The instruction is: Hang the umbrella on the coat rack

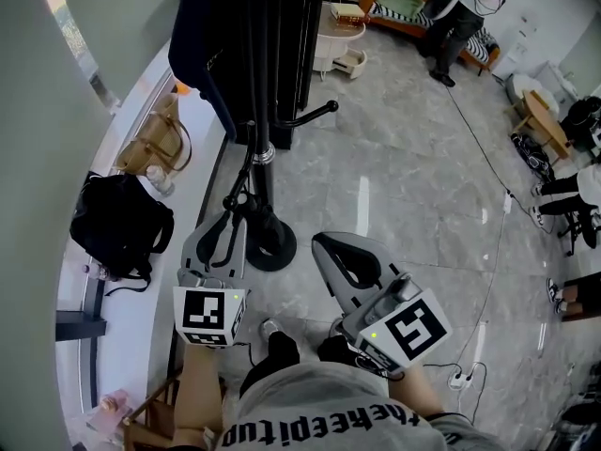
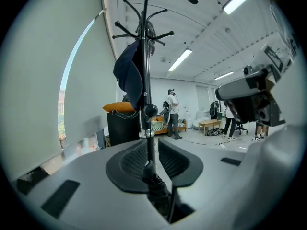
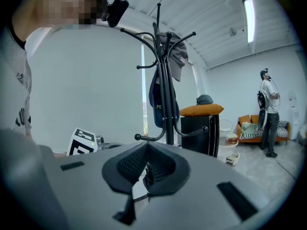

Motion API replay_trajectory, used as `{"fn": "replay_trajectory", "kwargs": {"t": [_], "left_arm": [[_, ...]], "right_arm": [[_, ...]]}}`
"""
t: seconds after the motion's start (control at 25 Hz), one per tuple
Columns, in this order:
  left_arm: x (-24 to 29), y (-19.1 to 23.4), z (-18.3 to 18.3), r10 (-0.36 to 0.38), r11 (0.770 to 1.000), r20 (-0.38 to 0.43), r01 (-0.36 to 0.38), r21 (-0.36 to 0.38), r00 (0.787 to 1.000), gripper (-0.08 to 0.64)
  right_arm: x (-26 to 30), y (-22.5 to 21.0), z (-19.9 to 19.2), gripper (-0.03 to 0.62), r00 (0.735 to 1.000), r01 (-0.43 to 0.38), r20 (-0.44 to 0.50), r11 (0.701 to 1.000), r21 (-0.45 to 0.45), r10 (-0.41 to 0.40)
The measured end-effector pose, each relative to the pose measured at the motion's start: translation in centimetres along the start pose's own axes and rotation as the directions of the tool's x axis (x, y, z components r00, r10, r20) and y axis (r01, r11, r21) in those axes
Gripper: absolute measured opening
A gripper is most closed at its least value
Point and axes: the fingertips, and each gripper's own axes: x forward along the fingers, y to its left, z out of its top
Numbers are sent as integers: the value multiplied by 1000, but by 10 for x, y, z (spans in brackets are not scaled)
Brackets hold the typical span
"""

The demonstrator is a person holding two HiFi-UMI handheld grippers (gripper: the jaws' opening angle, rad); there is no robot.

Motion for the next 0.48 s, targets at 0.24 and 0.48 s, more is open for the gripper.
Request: {"fn": "replay_trajectory", "kwargs": {"t": [0.24, 0.48], "left_arm": [[-15, -5, 10, 35, 999, 6, -35, 0, 999, 30], [-34, -11, 24, 62, 998, 20, -62, -5, 998, 17]], "right_arm": [[-3, 8, 7, 11, 998, -55, 12, 998, -3, 55], [-5, 15, 7, 11, 994, -105, 4, 994, -20, 105]]}}
